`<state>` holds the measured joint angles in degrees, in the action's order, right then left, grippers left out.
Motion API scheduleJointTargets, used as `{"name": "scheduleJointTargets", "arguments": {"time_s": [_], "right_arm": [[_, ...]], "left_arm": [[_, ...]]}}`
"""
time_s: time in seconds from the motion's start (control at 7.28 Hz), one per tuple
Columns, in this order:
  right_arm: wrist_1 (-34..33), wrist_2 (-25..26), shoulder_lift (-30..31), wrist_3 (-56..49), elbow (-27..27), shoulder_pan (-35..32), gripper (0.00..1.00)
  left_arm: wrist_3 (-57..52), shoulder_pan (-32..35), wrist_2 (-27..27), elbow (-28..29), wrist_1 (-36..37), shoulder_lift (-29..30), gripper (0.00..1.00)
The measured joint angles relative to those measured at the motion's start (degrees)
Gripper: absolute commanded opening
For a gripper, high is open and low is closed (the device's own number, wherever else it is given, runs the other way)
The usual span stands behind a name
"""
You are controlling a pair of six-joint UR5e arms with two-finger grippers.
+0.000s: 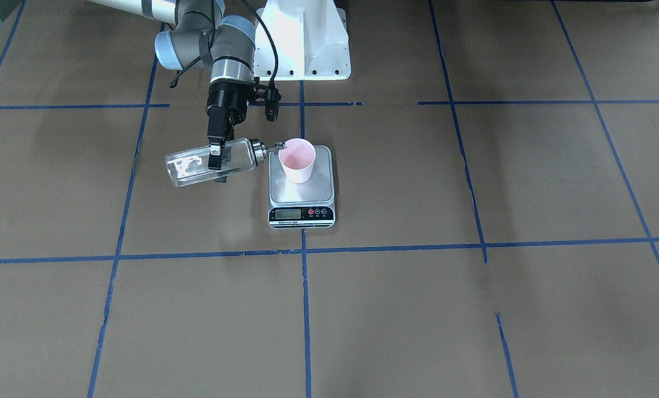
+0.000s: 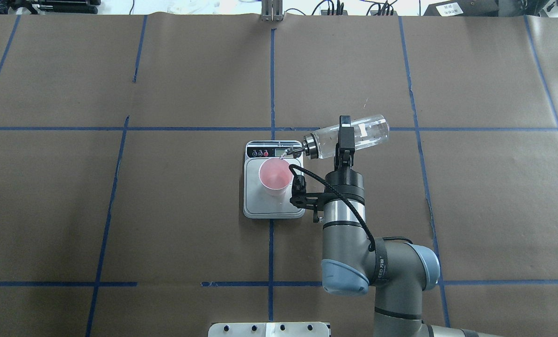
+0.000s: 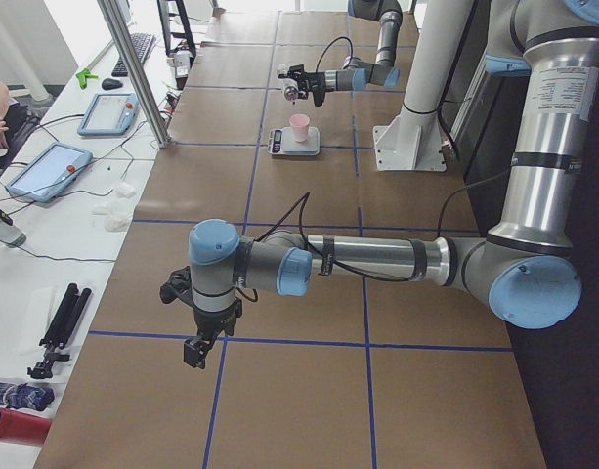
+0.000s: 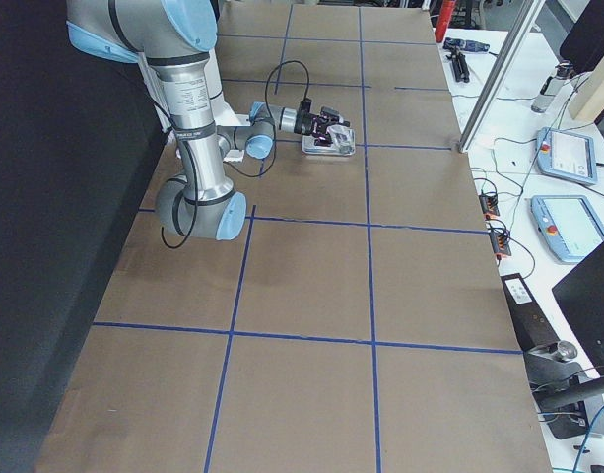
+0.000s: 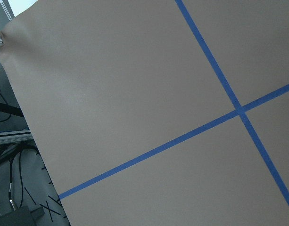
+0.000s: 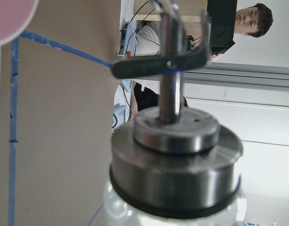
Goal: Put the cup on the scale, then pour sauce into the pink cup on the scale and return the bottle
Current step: 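Tilt the bottle with the right gripper to pour into the cup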
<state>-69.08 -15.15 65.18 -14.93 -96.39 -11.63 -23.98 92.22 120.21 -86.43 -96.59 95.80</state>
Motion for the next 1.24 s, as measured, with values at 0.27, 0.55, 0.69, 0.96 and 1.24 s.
{"name": "scheduleJointTargets", "arguments": {"time_s": [0.27, 0.55, 0.69, 0.96, 1.24], "right_arm": [[-0.04, 0.58, -0.32, -1.93, 0.05, -0.01, 0.0], [-0.01, 0.82, -0.39, -2.25, 0.06, -0.05, 0.0], [-0.01, 1.06, -0.39, -2.28, 0.06, -0.04, 0.0], [0.02, 2.24, -0.33, -2.29, 0.06, 0.34, 0.0], [0.07, 3.21, -0.19, -2.29, 0.1, 0.97, 0.0]], "left_arm": [[-0.01, 0.06, 0.0, 0.01, 0.0, 0.0, 1.0], [-0.01, 0.06, -0.04, 0.0, 0.02, 0.0, 1.0], [-0.01, 0.06, -0.04, -0.01, 0.06, 0.0, 1.0], [-0.01, 0.06, 0.01, 0.02, 0.08, 0.0, 1.0], [-0.01, 0.06, 0.04, 0.02, 0.15, 0.06, 1.0]]}}
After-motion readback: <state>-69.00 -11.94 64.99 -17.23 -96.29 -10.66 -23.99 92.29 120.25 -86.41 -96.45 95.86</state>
